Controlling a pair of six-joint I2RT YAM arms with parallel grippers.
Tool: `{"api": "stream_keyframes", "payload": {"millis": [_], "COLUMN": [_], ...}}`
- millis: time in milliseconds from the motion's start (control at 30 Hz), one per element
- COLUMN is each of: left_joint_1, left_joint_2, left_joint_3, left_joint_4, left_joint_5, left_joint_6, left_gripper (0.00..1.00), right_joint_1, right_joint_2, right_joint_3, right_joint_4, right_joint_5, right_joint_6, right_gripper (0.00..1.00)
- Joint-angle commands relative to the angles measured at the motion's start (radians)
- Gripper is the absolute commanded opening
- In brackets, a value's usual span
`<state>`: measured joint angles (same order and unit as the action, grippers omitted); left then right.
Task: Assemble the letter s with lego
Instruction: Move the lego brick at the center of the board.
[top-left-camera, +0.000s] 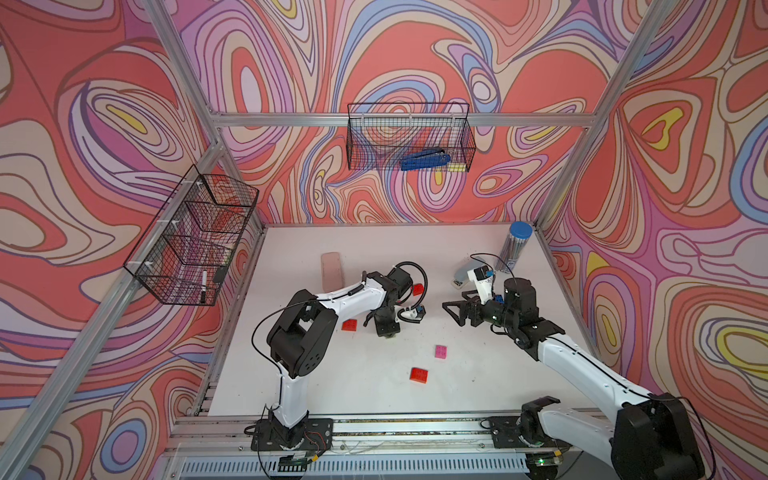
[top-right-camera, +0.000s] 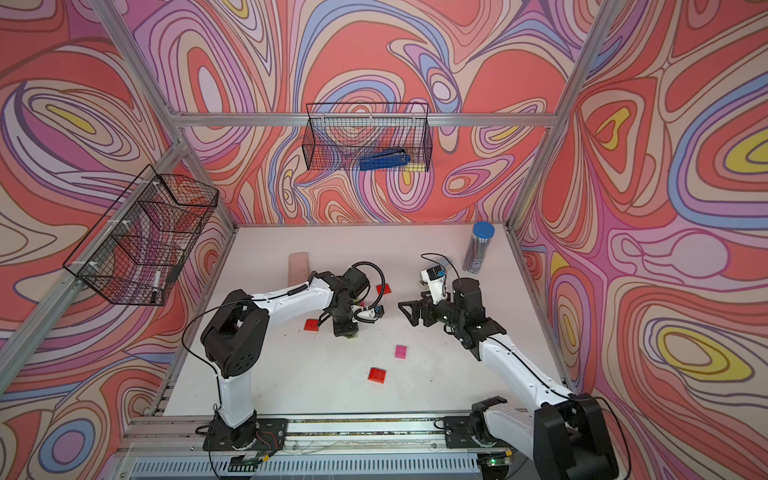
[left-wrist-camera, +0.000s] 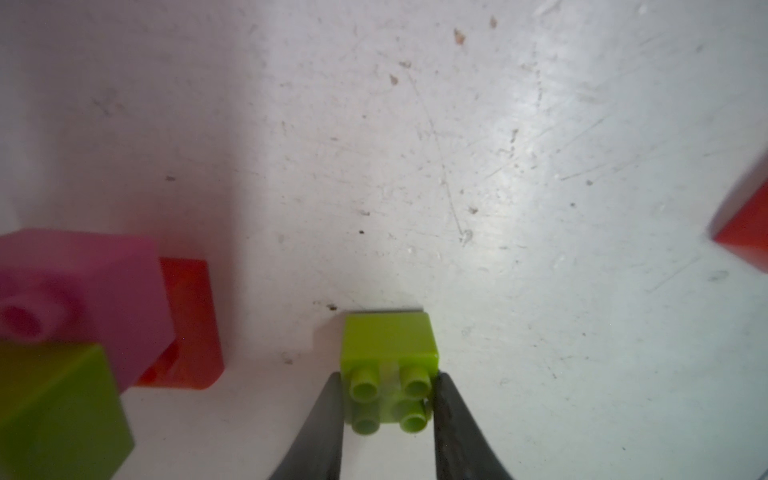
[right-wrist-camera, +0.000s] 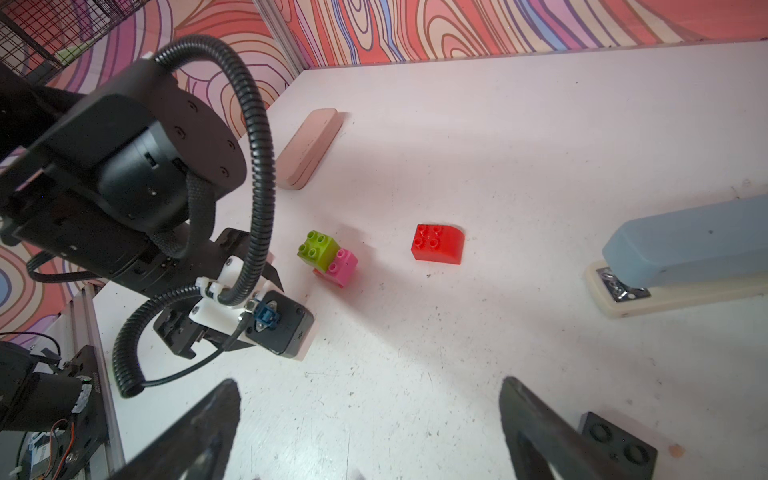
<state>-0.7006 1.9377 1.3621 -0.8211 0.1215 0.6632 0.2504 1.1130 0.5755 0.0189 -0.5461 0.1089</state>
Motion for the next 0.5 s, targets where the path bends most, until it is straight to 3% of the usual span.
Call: {"api": "stream_keyframes", "payload": {"millis": [0, 467], "left_joint_1": [-0.004, -0.003], "left_joint_2": [0.014, 0.018], "left_joint_3": [0.025, 0.054], "left_joint_4": [-0.058, -0.092], "left_joint_5": [0.04, 0.037], "left_joint_6": [0.065, 0.131], "left_gripper": [0.34, 0.48], "right_joint_1": [0.005, 0.004], "right_joint_2": [-0.016, -0.015], "right_joint_3": [0.003, 0.037], "right_joint_4": [-0.015, -0.042], "right_joint_5": [0.008, 0.027], "right_joint_6": [-0.013, -0.043], "right_gripper": [0.98, 0.98]}}
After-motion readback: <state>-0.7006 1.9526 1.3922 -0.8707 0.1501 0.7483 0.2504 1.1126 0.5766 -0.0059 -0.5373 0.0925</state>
